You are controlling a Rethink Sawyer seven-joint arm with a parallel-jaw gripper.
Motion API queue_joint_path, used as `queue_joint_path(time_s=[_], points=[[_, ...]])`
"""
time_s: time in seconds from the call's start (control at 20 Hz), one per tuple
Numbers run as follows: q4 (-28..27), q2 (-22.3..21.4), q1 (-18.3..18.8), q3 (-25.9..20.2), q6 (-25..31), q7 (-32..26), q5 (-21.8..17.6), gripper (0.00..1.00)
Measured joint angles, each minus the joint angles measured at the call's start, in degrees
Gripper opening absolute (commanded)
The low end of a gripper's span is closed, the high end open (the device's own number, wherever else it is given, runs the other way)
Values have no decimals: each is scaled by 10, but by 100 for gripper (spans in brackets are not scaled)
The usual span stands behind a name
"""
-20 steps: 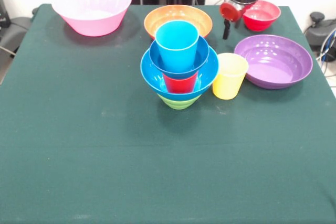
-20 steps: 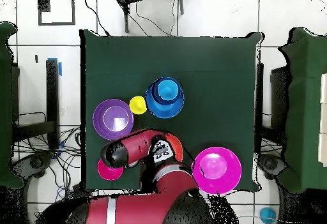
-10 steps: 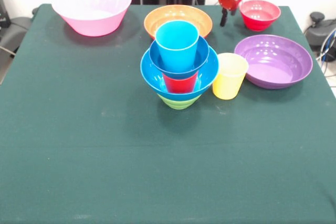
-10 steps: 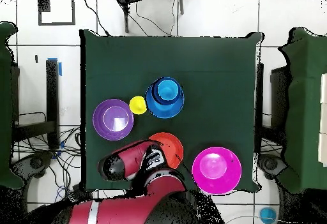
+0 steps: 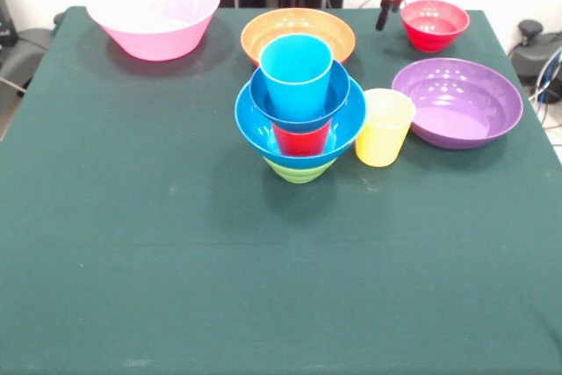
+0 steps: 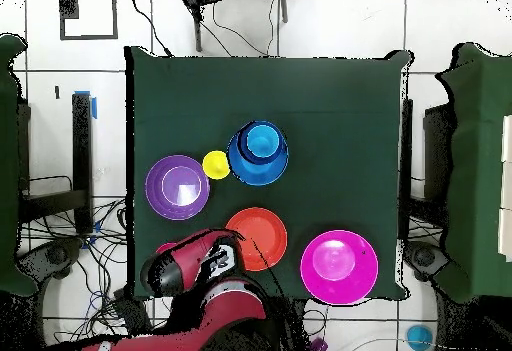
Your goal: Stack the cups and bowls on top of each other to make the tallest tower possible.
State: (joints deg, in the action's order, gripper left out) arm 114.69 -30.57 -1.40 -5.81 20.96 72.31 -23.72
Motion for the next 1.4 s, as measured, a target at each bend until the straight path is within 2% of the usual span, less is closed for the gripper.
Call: queue_joint_path(time_s=[0.55, 1.05, 1.4], points=[[0, 0, -6, 12, -49, 28, 0, 100], [0, -3, -6, 13, -49, 31, 0, 100], [7, -33, -6, 13, -49, 31, 0, 100]])
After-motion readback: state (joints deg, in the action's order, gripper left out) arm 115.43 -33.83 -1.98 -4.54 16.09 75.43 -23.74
